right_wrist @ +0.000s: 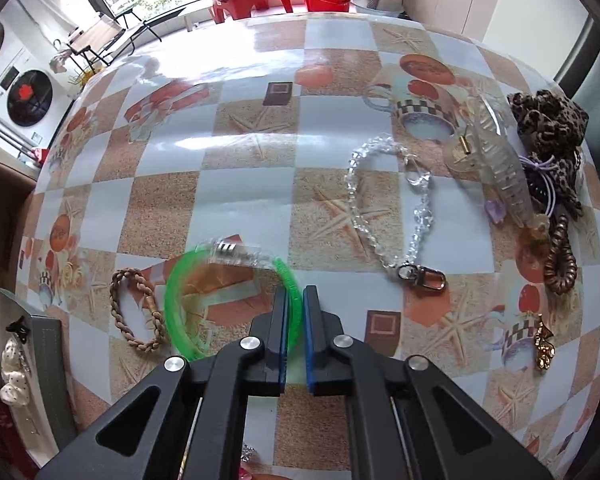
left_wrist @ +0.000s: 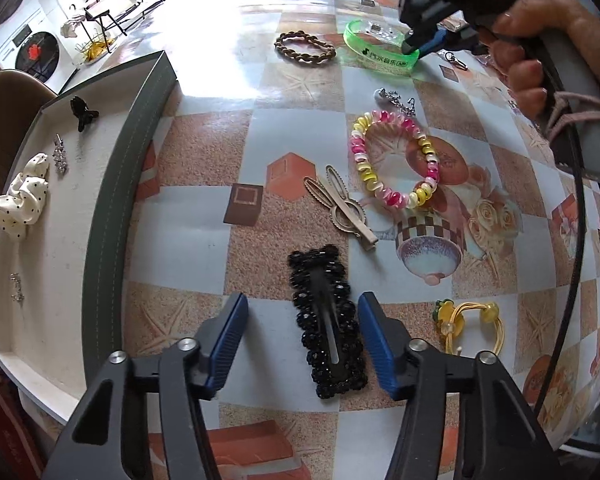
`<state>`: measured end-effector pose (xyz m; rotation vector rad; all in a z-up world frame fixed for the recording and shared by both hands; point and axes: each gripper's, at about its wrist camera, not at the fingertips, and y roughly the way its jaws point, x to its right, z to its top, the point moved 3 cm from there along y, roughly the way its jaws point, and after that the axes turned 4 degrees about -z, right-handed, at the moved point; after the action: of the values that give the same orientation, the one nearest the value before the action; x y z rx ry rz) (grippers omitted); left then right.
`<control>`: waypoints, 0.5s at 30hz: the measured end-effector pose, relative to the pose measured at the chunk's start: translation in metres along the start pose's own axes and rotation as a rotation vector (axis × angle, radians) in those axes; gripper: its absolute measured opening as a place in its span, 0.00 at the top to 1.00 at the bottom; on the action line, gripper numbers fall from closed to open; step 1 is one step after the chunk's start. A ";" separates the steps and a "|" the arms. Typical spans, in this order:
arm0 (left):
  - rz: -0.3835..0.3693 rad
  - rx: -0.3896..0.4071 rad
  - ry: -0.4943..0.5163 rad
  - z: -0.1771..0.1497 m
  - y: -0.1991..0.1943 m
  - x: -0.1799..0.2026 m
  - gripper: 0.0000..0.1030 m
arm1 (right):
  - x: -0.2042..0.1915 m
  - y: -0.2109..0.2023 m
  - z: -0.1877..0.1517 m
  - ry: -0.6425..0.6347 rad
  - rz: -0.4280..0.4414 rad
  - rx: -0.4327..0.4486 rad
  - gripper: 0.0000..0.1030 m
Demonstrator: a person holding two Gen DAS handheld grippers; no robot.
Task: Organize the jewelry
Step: 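Grasp the green bangle with the right gripper while the left grasps the black rhinestone clip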
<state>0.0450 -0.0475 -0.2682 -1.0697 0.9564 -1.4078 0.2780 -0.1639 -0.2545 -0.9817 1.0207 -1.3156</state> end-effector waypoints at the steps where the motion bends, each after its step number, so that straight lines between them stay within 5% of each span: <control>1: -0.002 -0.002 -0.001 0.002 0.000 -0.001 0.43 | 0.002 -0.002 -0.001 0.003 0.006 0.001 0.93; 10: -0.046 -0.002 -0.029 0.004 -0.002 -0.008 0.65 | 0.013 -0.026 -0.027 -0.013 0.077 -0.002 0.93; 15: -0.071 0.016 -0.035 0.006 -0.011 -0.009 0.65 | 0.020 -0.039 -0.045 -0.017 0.097 -0.014 0.93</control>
<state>0.0484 -0.0373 -0.2569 -1.1224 0.8886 -1.4476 0.2242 -0.1842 -0.2297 -0.9412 1.0527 -1.2198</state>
